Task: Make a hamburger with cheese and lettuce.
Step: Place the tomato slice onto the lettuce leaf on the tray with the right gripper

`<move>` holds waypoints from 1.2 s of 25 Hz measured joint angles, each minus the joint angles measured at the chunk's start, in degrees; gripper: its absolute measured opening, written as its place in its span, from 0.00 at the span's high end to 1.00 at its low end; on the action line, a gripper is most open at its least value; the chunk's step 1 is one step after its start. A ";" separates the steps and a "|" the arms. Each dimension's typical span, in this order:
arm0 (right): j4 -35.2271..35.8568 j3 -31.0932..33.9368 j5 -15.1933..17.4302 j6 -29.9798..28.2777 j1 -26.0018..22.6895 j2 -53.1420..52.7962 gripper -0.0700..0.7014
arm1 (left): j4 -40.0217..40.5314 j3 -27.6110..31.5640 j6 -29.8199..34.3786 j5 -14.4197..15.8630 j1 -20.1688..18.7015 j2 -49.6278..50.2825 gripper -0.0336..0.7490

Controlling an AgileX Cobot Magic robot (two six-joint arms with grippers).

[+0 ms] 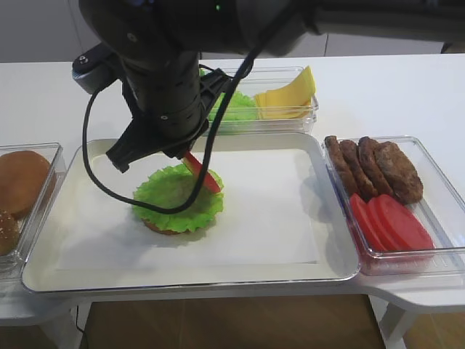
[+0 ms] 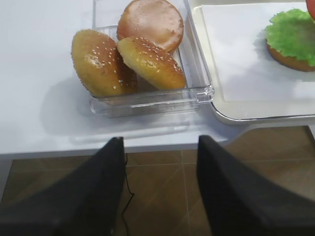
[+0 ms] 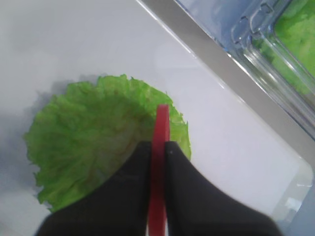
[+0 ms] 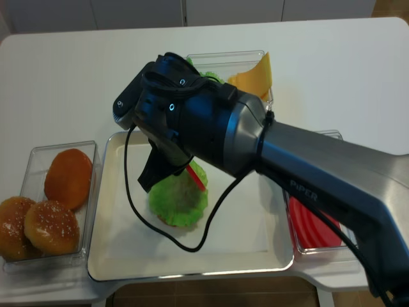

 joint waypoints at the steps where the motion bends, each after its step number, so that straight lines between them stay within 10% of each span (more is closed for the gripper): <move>1: 0.00 0.00 0.00 -0.05 0.00 0.00 0.85 | 0.00 0.00 0.00 0.00 0.00 0.00 0.50; 30: 2.80 -0.09 0.00 0.02 0.00 0.00 0.64 | 0.00 0.00 0.00 0.00 0.00 0.00 0.50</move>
